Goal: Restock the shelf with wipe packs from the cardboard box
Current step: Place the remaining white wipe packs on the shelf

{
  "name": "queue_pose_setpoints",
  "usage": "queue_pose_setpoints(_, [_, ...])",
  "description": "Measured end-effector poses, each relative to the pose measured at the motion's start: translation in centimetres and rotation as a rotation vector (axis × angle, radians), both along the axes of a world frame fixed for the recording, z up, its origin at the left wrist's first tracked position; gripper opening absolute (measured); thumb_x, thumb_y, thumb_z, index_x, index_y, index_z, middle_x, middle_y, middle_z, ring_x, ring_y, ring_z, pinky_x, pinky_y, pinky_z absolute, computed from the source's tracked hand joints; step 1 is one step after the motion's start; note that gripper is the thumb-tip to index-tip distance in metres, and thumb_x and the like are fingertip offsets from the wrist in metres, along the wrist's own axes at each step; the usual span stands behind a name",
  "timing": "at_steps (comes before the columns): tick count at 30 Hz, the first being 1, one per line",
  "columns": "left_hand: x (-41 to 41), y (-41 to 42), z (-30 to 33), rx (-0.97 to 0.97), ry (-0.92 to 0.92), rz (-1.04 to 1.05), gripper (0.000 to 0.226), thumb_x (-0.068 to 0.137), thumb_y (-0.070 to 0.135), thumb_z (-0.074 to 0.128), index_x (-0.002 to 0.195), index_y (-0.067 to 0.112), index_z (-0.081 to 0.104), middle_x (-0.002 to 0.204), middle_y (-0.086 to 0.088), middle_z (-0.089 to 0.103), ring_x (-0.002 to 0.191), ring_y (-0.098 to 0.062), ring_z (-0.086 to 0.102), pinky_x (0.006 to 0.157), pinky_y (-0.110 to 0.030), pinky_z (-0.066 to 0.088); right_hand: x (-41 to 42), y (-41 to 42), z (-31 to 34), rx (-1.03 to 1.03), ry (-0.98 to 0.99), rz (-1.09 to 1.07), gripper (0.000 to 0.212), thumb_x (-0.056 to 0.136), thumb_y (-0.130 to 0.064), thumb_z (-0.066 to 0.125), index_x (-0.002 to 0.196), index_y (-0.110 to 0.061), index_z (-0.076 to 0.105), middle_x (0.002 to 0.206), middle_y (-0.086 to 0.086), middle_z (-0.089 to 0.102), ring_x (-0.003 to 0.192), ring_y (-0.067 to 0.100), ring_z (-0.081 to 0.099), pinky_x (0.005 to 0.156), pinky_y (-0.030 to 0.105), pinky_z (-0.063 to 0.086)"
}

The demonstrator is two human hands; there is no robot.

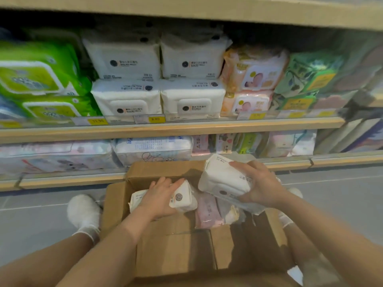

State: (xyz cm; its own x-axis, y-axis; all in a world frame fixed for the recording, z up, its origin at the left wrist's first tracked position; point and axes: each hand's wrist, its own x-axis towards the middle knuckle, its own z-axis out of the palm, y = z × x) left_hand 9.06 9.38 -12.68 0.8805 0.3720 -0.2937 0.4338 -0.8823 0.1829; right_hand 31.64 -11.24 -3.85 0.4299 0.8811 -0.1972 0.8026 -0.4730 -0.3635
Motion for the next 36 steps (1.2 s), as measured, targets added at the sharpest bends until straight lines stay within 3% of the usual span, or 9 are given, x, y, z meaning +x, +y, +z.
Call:
queue_pose_setpoints(3, [-0.6, -0.2, 4.8, 0.013, -0.058, 0.036, 0.115, 0.045, 0.078, 0.026, 0.149, 0.032, 0.010, 0.133, -0.003, 0.040, 0.123, -0.023, 0.031, 0.101, -0.039, 0.032, -0.3, 0.0, 3.8, 0.052, -0.060, 0.018, 0.097, 0.056, -0.044, 0.076, 0.141, -0.043, 0.028, 0.109, -0.004, 0.038, 0.104, 0.019, 0.038, 0.092, 0.043, 0.039])
queue_pose_setpoints(8, [-2.8, 1.0, 11.8, 0.175, -0.164, 0.038, 0.114, 0.045, 0.079, 0.017, 0.149, 0.033, 0.007, 0.127, -0.001, 0.042, 0.119, -0.023, 0.033, 0.097, -0.038, 0.033, -1.4, 1.9, 8.8, 0.127, -0.127, 0.059, 0.097, 0.057, -0.039, 0.080, 0.140, -0.045, 0.029, 0.107, -0.008, 0.034, 0.105, 0.016, 0.036, 0.092, 0.041, 0.036])
queue_pose_setpoints(14, [-8.6, 5.9, 17.1, 0.240, -0.306, 0.167, 0.106, 0.054, 0.073, 0.043, 0.148, 0.030, 0.019, 0.120, -0.002, 0.048, 0.115, -0.023, 0.036, 0.091, -0.038, 0.035, -3.3, 8.7, 13.1, 0.204, -0.157, 0.190, 0.096, 0.060, -0.033, 0.081, 0.141, -0.043, 0.031, 0.112, -0.005, 0.035, 0.102, 0.015, 0.034, 0.091, 0.038, 0.037])
queue_pose_setpoints(17, [-11.5, 8.9, 17.1, 0.297, -0.336, 0.239, 0.102, 0.060, 0.058, 0.068, 0.147, 0.029, 0.025, 0.112, -0.004, 0.051, 0.108, -0.026, 0.040, 0.085, -0.038, 0.040, -4.7, 13.2, 14.3, 0.231, -0.190, 0.273, 0.095, 0.061, -0.034, 0.080, 0.141, -0.043, 0.030, 0.110, -0.003, 0.037, 0.101, 0.018, 0.038, 0.085, 0.036, 0.037])
queue_pose_setpoints(22, [-14.7, 12.4, 15.9, 0.307, -0.347, 0.421, 0.106, 0.050, 0.069, 0.049, 0.146, 0.032, 0.025, 0.107, -0.002, 0.050, 0.104, -0.025, 0.039, 0.083, -0.039, 0.039, -6.2, 22.1, 16.6, 0.279, -0.275, 0.388, 0.092, 0.063, -0.036, 0.081, 0.140, -0.044, 0.032, 0.116, 0.002, 0.041, 0.108, 0.024, 0.039, 0.092, 0.043, 0.035])
queue_pose_setpoints(26, [-15.5, 14.6, 15.3, 0.295, -0.353, 0.466, 0.102, 0.058, 0.061, 0.064, 0.146, 0.036, 0.021, 0.109, 0.001, 0.048, 0.106, -0.023, 0.037, 0.085, -0.039, 0.039, -7.0, 29.3, 19.1, 0.295, -0.219, 0.448, 0.092, 0.066, -0.030, 0.082, 0.141, -0.043, 0.031, 0.139, 0.002, 0.044, 0.129, 0.027, 0.036, 0.100, 0.039, 0.032])
queue_pose_setpoints(29, [-16.0, 15.8, 15.0, 0.309, -0.348, 0.480, 0.102, 0.055, 0.064, 0.058, 0.146, 0.038, 0.019, 0.108, 0.001, 0.048, 0.106, -0.023, 0.037, 0.086, -0.040, 0.039, -7.5, 33.4, 18.7, 0.242, -0.235, 0.474, 0.086, 0.077, -0.027, 0.076, 0.146, -0.036, 0.026, 0.150, -0.002, 0.036, 0.135, 0.023, 0.036, 0.106, 0.036, 0.035])
queue_pose_setpoints(33, [-16.0, 16.3, 14.2, 0.302, -0.358, 0.477, 0.104, 0.052, 0.064, 0.055, 0.146, 0.036, 0.022, 0.103, 0.001, 0.048, 0.102, -0.023, 0.038, 0.083, -0.040, 0.039, -8.2, 34.7, 17.5, 0.165, -0.426, 0.445, 0.078, 0.089, -0.027, 0.063, 0.149, -0.035, 0.014, 0.156, 0.000, 0.021, 0.139, 0.029, 0.028, 0.112, 0.050, 0.026])
queue_pose_setpoints(36, [-15.7, 15.9, 13.8, 0.268, -0.331, 0.461, 0.108, 0.048, 0.070, 0.044, 0.147, 0.034, 0.021, 0.109, 0.001, 0.048, 0.107, -0.022, 0.037, 0.084, -0.038, 0.040, -8.5, 34.1, 17.4, 0.163, -0.502, 0.443, 0.074, 0.092, -0.026, 0.059, 0.150, -0.033, 0.013, 0.156, -0.002, 0.022, 0.140, 0.026, 0.026, 0.112, 0.048, 0.025])
